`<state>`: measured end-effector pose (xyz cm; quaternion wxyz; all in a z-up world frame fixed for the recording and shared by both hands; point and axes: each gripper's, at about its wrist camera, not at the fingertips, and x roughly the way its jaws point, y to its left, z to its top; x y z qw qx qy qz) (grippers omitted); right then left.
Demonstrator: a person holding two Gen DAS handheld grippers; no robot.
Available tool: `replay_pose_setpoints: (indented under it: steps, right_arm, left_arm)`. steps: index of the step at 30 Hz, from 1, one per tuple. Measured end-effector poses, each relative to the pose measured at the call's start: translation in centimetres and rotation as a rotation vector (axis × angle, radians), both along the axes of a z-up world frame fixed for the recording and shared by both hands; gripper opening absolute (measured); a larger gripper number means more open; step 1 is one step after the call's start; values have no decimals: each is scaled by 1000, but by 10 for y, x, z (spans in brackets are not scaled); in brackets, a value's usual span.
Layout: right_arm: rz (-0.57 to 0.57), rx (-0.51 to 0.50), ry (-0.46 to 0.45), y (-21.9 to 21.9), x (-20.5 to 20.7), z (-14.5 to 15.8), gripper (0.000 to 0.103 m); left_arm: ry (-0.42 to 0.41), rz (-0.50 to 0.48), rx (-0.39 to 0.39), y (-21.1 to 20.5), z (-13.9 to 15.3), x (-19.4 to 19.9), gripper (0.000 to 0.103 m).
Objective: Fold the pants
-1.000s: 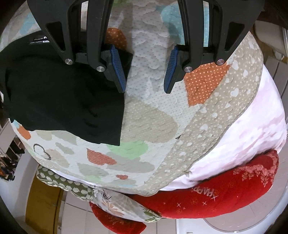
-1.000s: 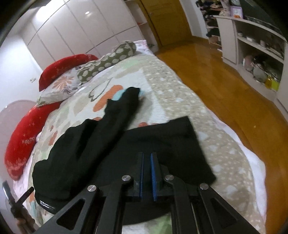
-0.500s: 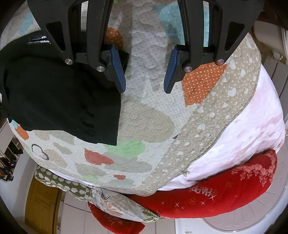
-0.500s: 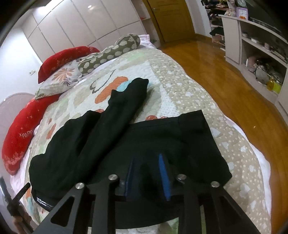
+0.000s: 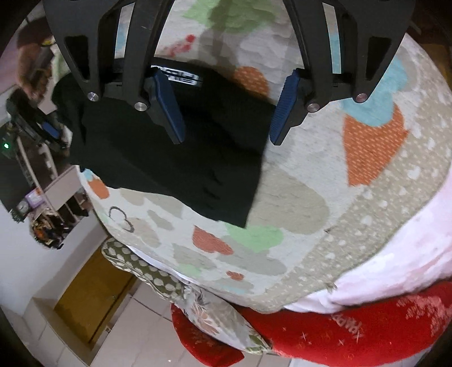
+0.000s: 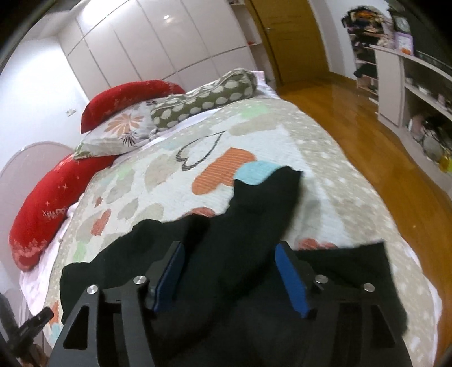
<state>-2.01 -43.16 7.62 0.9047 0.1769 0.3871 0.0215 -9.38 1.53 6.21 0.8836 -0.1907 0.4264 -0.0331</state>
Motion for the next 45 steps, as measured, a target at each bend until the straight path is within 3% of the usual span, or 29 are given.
replay_pose_setpoints:
  steps: [5, 9, 13, 16, 18, 19, 20, 21, 24, 29, 33, 37, 40, 43, 45]
  right_arm:
    - [-96, -70, 19, -2, 19, -8, 65]
    - [-24, -177, 57, 17, 41, -14, 65]
    - [-13, -297, 140, 31, 78, -38, 64]
    - [-24, -266, 123, 22, 83, -50, 50]
    - [-24, -236, 102, 13, 78, -47, 22]
    - [-19, -168, 92, 2, 72, -44, 15]
    - [-15, -112, 85, -5, 67, -40, 9]
    - [-17, -75, 74, -11, 61, -36, 8]
    - [-31, 6, -5, -32, 25, -11, 8]
    - [-49, 84, -102, -62, -51, 21, 7]
    - [-90, 133, -105, -84, -100, 17, 7]
    - [-120, 165, 15, -101, -104, -32, 7]
    - [-117, 152, 72, -94, -99, -56, 7]
    - [-130, 158, 69, -96, -104, -48, 9]
    - [-164, 161, 70, -101, -109, -38, 22]
  left_arm:
    - [54, 27, -25, 0, -13, 9, 63]
    - [85, 51, -13, -3, -24, 22, 63]
    - [93, 64, -2, -10, -29, 36, 63]
    - [85, 53, -6, -12, -32, 48, 67]
    - [95, 48, 10, -14, -34, 57, 67]
    - [84, 44, 4, -14, -33, 59, 65]
    - [62, 41, -10, -15, -31, 60, 43]
    - [56, 34, -12, -16, -29, 61, 31]
    - [14, -5, -14, -21, -17, 55, 18]
    - [-46, -69, -61, -21, 11, 29, 17]
    - [-24, -88, -44, -19, 12, 10, 17]
    - [68, -71, -21, -19, -22, 16, 17]
    - [67, -65, 14, -25, -29, 14, 17]
    - [50, -97, 52, -29, -18, 9, 19]
    - [58, -78, 50, -22, -13, 7, 27]
